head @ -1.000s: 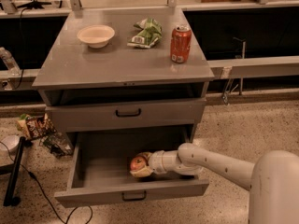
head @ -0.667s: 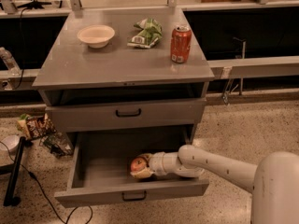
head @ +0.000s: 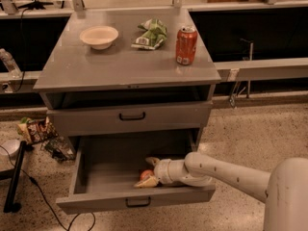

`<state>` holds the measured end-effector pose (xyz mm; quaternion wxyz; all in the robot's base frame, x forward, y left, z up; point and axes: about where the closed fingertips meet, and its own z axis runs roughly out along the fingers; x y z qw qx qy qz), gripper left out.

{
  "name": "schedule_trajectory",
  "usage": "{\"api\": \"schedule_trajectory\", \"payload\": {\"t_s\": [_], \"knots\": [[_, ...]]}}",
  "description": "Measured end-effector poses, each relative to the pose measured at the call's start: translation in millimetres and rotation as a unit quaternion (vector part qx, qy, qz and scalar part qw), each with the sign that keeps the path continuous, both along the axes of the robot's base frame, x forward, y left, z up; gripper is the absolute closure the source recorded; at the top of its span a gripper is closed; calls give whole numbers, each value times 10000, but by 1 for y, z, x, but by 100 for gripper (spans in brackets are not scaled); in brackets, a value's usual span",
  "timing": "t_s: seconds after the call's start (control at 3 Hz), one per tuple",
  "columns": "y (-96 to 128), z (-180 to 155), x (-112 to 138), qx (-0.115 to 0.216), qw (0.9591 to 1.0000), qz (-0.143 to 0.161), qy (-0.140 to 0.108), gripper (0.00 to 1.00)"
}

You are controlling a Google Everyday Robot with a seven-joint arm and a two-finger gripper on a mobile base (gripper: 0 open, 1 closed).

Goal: Place apple into middle drawer

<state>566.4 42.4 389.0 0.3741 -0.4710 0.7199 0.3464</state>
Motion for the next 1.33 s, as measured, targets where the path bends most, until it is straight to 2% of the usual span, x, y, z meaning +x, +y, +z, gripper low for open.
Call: {"api": "schedule_trajectory", "payload": {"t_s": [0.33, 0.67, 1.0, 1.33], "knots": [[-7, 10, -4, -194, 9993, -327, 43, 22], [-17, 25, 1, -417, 9964, -744, -9, 44], [-37, 62, 9, -454, 9893, -1376, -195, 42], [-55, 108, 7, -302, 9840, -1677, -528, 36]]}}
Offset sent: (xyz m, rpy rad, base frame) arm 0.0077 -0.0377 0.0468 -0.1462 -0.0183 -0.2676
